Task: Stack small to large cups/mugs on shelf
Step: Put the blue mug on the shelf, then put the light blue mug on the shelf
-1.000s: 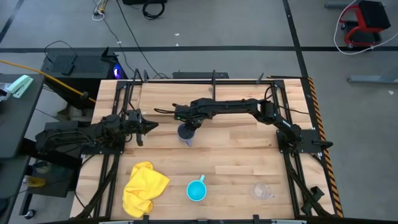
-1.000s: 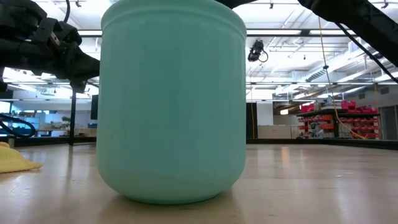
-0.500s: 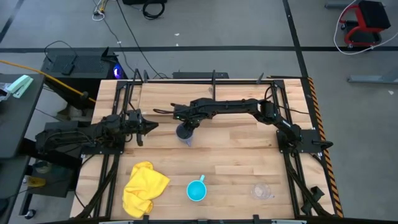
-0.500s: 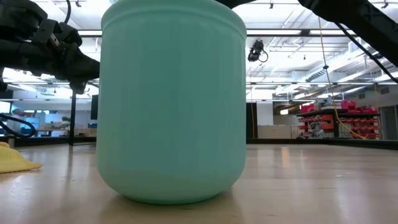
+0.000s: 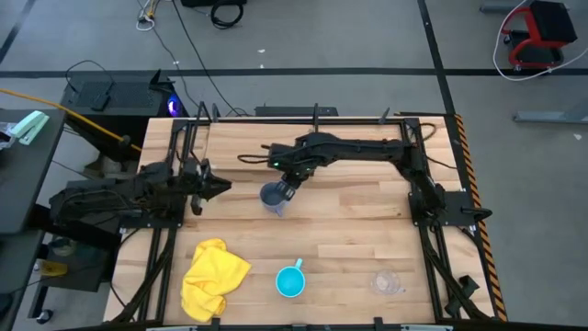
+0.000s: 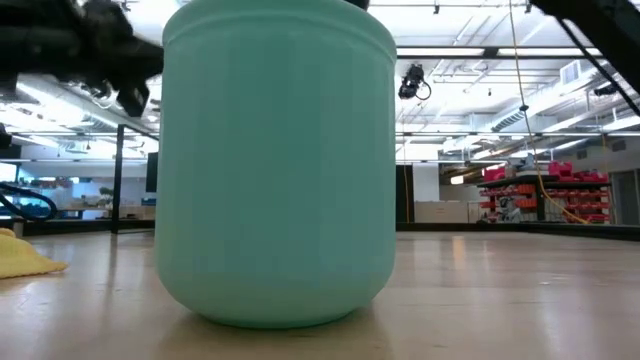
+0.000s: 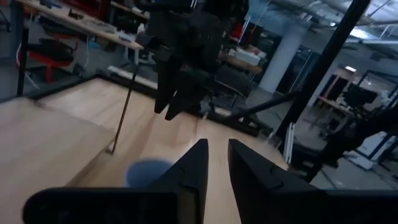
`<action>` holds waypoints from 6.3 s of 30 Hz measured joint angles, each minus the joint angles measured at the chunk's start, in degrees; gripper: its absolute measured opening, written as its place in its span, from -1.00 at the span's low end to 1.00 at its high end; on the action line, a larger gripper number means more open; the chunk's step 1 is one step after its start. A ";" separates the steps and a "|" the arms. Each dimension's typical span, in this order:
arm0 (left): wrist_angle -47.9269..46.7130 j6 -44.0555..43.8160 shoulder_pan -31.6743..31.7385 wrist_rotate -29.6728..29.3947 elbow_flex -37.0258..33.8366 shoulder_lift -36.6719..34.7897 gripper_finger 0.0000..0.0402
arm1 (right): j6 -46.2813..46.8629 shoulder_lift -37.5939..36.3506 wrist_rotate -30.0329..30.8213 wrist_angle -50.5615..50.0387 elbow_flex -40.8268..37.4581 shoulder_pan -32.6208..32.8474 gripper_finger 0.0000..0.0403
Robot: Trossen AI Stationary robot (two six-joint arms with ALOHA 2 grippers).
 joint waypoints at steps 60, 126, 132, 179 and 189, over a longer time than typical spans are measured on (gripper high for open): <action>-46.37 -13.09 0.11 -7.47 52.22 75.19 -0.43 | 2.89 -56.01 16.51 32.00 -71.63 15.08 -0.53; -74.98 33.00 43.51 -8.43 73.10 74.86 -0.93 | 0.40 -56.03 13.95 33.79 -71.56 15.32 -0.59; -72.10 35.97 47.03 -7.74 70.15 74.86 -0.93 | -1.22 -56.03 13.95 35.21 -71.56 15.25 -0.59; -64.87 41.21 48.28 -6.24 66.30 75.08 -0.50 | -1.25 -56.03 13.93 35.56 -71.56 15.25 -0.59; -72.81 32.95 47.77 -6.28 71.17 74.52 -0.39 | -1.25 -56.03 10.20 37.30 -71.56 15.25 -0.59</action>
